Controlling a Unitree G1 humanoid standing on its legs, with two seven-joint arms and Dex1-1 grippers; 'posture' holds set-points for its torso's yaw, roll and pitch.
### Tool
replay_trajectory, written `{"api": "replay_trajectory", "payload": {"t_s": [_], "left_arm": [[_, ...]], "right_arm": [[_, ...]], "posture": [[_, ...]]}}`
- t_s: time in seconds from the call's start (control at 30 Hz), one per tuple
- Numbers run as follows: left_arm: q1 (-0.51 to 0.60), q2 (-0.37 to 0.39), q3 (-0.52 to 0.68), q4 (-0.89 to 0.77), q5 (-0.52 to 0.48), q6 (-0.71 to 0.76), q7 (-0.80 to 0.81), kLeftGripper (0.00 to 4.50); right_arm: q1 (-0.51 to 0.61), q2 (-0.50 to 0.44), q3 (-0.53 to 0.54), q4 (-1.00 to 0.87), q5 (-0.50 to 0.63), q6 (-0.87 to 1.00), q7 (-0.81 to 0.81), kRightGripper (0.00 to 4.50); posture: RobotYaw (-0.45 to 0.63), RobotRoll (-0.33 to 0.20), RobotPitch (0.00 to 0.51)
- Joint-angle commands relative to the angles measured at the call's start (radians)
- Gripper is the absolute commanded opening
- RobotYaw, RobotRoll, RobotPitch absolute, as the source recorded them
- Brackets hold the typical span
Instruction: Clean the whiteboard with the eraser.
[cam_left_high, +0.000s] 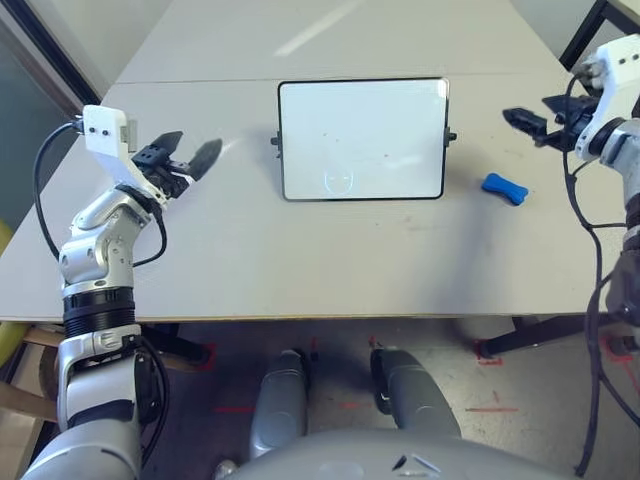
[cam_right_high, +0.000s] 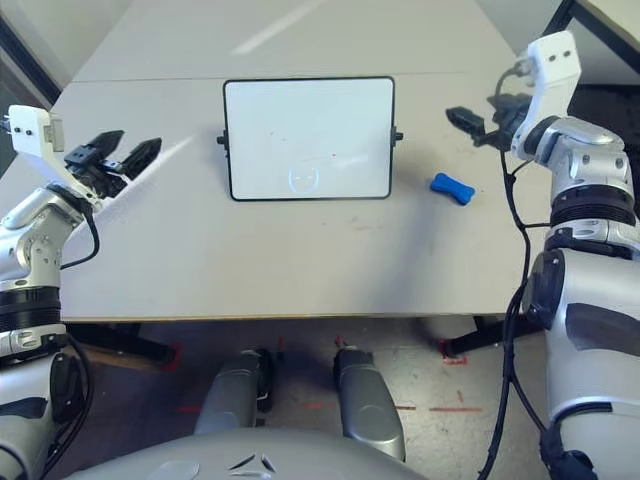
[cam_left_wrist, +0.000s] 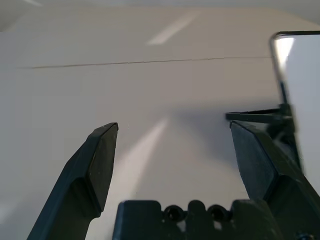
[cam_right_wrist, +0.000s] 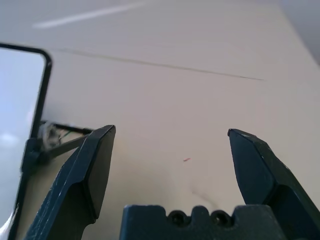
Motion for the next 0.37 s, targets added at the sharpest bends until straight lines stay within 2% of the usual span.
{"api": "replay_trajectory", "payload": {"t_s": [0.03, 0.37], "left_arm": [[-0.024, 0.022, 0.028, 0.080, 0.029, -0.044, 0.052, 4.50], [-0.070, 0.039, 0.040, 0.218, 0.045, -0.123, 0.084, 4.50]], "right_arm": [[0.052, 0.022, -0.041, -0.026, 0.044, -0.062, -0.055, 4.47], [0.132, 0.044, -0.066, -0.017, 0.081, -0.191, -0.125, 4.47]], "posture": [[-0.09, 0.000, 0.172], [-0.09, 0.000, 0.155]]}}
